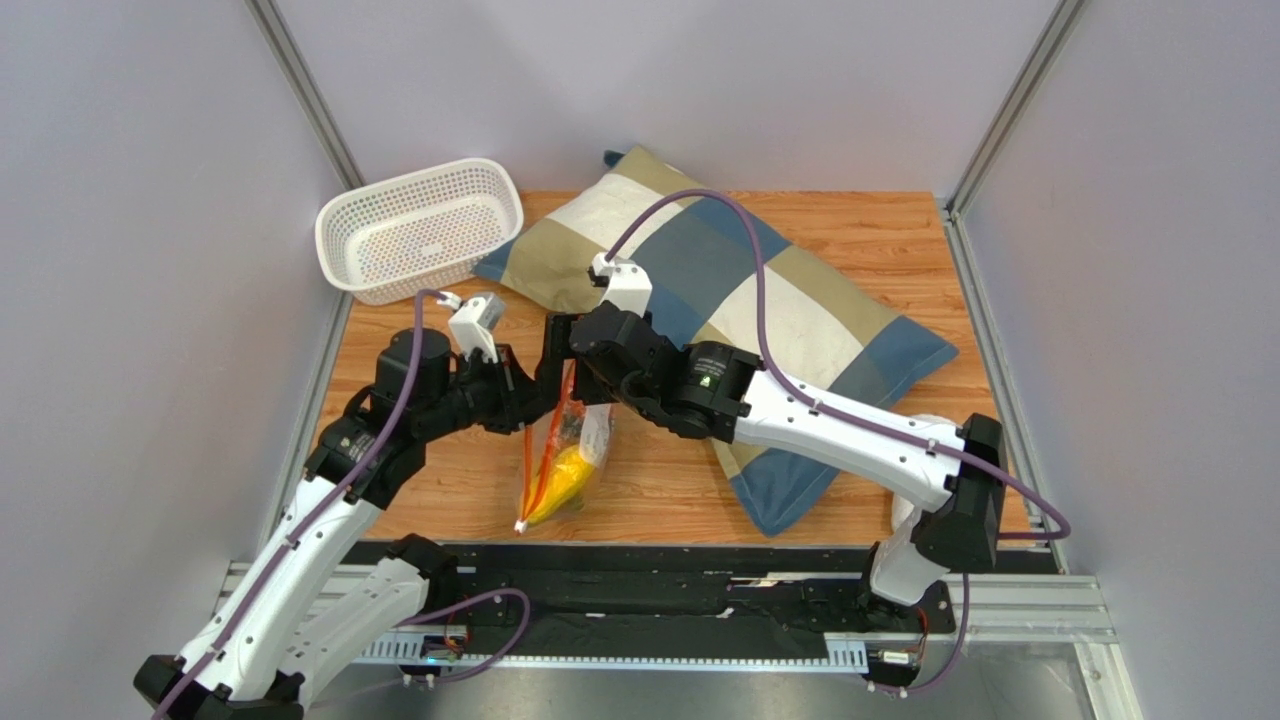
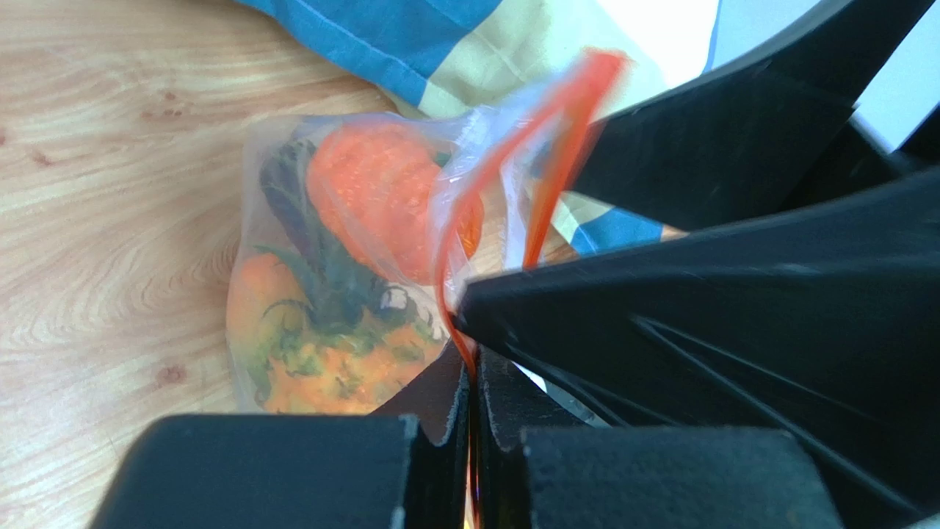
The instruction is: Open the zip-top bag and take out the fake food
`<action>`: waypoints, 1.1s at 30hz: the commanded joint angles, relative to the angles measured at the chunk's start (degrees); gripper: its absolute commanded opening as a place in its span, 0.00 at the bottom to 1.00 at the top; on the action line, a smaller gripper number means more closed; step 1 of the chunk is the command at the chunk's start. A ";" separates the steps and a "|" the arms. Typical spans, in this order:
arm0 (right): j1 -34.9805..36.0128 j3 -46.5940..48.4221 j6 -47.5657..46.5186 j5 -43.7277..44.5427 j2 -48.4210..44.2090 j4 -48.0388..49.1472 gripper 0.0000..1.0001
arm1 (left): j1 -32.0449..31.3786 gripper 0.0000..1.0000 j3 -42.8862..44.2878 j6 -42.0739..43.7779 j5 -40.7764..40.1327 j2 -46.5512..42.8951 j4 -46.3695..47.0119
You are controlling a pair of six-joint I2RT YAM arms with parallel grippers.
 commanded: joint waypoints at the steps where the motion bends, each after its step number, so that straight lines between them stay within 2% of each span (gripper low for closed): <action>1: 2.27 1.75 3.43 6.01 2.74 -4.10 0.77 | -0.17 0.00 0.91 -1.48 0.47 -0.64 2.29; 7: 2.72 3.68 2.03 12.88 4.59 -8.76 0.75 | -0.17 0.00 0.65 -1.30 -0.23 -0.99 2.47; 8: 2.72 4.03 1.68 12.79 4.41 -9.12 0.66 | -0.17 0.00 0.56 -1.13 -0.85 -1.08 1.86; 11: 2.89 3.51 -1.30 11.04 2.75 -8.60 0.58 | -0.17 0.00 0.56 -0.34 -6.01 -1.08 -0.33; 12: 2.80 2.46 -3.75 10.43 1.61 -7.37 0.48 | -0.17 0.00 0.39 -0.33 -7.26 -1.08 -0.87; 13: 2.37 1.93 -5.08 9.55 0.90 -6.75 0.32 | -0.17 0.00 0.38 -0.25 -7.96 -1.08 -1.22; 14: 2.02 1.58 -6.14 7.89 0.29 -6.57 0.08 | -0.17 0.00 0.12 -0.25 -8.93 -1.08 -1.57; 15: 1.75 0.79 -7.36 7.35 -1.55 -6.22 0.00 | -0.17 0.00 -0.14 -0.25 -9.46 -1.34 -1.75; 19: 0.87 -4.03 -12.10 2.26 -8.23 -1.66 0.00 | -0.08 0.00 -0.76 -0.25 -13.06 -2.83 -2.98; 21: -0.18 -5.71 -14.22 -5.46 -11.56 0.80 0.00 | -0.08 0.00 -1.11 -0.25 -15.35 -3.54 -3.86; 25: -7.19 -10.99 -19.67 -17.77 -16.76 4.41 0.00 | 0.35 0.00 -1.90 -0.16 -17.72 -5.56 -4.74; 29: -11.60 -13.55 -23.54 -30.07 -18.70 6.09 0.00 | 0.80 0.00 -2.43 -0.07 -17.73 -5.57 -5.09; 33: -12.05 -13.28 -23.37 -32.55 -16.61 5.74 0.00 | 0.97 0.00 -3.22 1.59 -12.91 -2.85 -4.30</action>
